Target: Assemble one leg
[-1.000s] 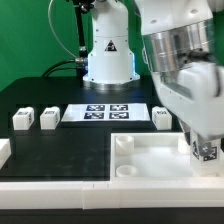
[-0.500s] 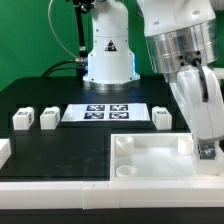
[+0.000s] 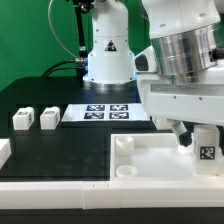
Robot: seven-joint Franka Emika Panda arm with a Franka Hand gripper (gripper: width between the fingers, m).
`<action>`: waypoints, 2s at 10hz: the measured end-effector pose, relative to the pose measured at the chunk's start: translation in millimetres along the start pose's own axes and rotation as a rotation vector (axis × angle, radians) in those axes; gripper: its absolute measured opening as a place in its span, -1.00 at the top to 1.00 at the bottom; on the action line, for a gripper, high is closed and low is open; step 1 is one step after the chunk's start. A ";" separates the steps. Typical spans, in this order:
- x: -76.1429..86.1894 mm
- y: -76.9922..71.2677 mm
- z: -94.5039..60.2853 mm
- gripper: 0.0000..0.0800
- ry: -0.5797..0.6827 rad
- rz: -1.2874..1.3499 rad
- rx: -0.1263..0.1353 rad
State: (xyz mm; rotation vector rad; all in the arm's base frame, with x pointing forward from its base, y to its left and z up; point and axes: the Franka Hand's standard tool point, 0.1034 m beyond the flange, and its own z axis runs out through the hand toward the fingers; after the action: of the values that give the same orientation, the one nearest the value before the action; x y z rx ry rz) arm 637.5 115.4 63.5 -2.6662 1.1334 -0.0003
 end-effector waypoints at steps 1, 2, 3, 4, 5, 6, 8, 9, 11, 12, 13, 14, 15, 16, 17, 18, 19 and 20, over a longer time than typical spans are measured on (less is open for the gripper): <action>-0.6 -1.3 -2.4 -0.62 0.005 -0.236 -0.048; 2.7 -2.1 -5.0 -0.62 0.016 -0.444 -0.077; 3.5 -2.3 -3.5 -0.62 0.041 -0.541 -0.084; 2.5 -2.3 -2.9 -0.62 0.039 -0.487 -0.080; 2.9 -2.2 -3.0 -0.34 0.039 -0.488 -0.080; 2.8 -2.1 -2.7 0.00 0.039 -0.486 -0.080; 4.3 0.0 -2.2 0.26 0.047 -0.256 -0.076; 4.9 0.6 -2.2 0.26 0.051 -0.163 -0.074; 6.5 1.7 -1.3 0.26 0.060 0.247 -0.067; 5.6 1.7 -1.3 0.26 0.061 0.530 -0.059; 3.9 0.0 -1.2 0.26 0.054 0.721 -0.056; 4.6 0.4 -1.9 0.26 0.053 0.868 -0.047; 4.3 0.5 -1.8 0.26 0.055 0.901 -0.045; 3.9 0.8 -1.3 0.26 0.052 0.876 -0.046; 3.7 0.6 -1.1 -0.16 0.051 0.852 -0.046; 2.9 0.0 -0.9 -0.16 0.049 0.794 -0.048; -1.1 -4.6 -0.1 -0.52 0.052 0.655 -0.044; -8.8 -9.2 1.7 -0.59 0.048 0.458 -0.046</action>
Offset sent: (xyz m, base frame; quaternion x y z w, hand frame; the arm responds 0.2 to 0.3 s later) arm 0.0000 0.0000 0.0000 0.0000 0.0000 0.0899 0.9960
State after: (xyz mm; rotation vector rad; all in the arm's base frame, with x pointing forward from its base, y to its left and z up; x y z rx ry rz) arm 638.1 128.2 64.8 -2.3918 1.7497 0.0430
